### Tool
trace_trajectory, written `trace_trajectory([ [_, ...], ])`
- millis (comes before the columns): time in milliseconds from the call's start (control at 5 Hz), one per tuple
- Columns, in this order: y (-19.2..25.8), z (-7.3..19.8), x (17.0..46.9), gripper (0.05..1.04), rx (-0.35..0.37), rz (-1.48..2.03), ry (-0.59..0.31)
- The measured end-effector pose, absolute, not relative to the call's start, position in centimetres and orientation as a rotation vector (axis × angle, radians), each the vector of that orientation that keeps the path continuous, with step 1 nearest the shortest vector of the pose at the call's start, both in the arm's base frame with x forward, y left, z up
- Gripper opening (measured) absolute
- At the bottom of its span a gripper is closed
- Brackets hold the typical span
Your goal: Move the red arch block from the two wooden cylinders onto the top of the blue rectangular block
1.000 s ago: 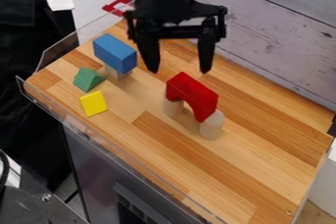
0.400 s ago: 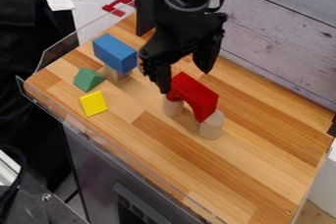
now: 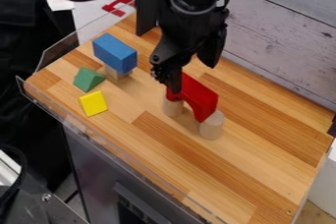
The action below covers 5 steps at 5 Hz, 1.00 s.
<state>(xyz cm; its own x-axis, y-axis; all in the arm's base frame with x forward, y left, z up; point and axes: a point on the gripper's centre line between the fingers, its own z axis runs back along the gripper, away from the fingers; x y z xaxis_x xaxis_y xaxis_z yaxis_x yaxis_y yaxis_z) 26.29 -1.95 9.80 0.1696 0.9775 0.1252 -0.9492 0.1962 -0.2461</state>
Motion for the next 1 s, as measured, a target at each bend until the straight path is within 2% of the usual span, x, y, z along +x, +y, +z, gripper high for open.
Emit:
trace_trajectory([
  [400,-2.1,9.6,26.0,0.999,-0.133,1.423,-0.235],
  [600,-1.2,7.4,26.9,0.999,-0.118,1.424,-0.175],
  [800,-0.8,6.6,27.3,0.999,-0.132,1.444,-0.166],
  [1000,-0.6,5.8,27.7,0.999,-0.117,1.445,-0.157],
])
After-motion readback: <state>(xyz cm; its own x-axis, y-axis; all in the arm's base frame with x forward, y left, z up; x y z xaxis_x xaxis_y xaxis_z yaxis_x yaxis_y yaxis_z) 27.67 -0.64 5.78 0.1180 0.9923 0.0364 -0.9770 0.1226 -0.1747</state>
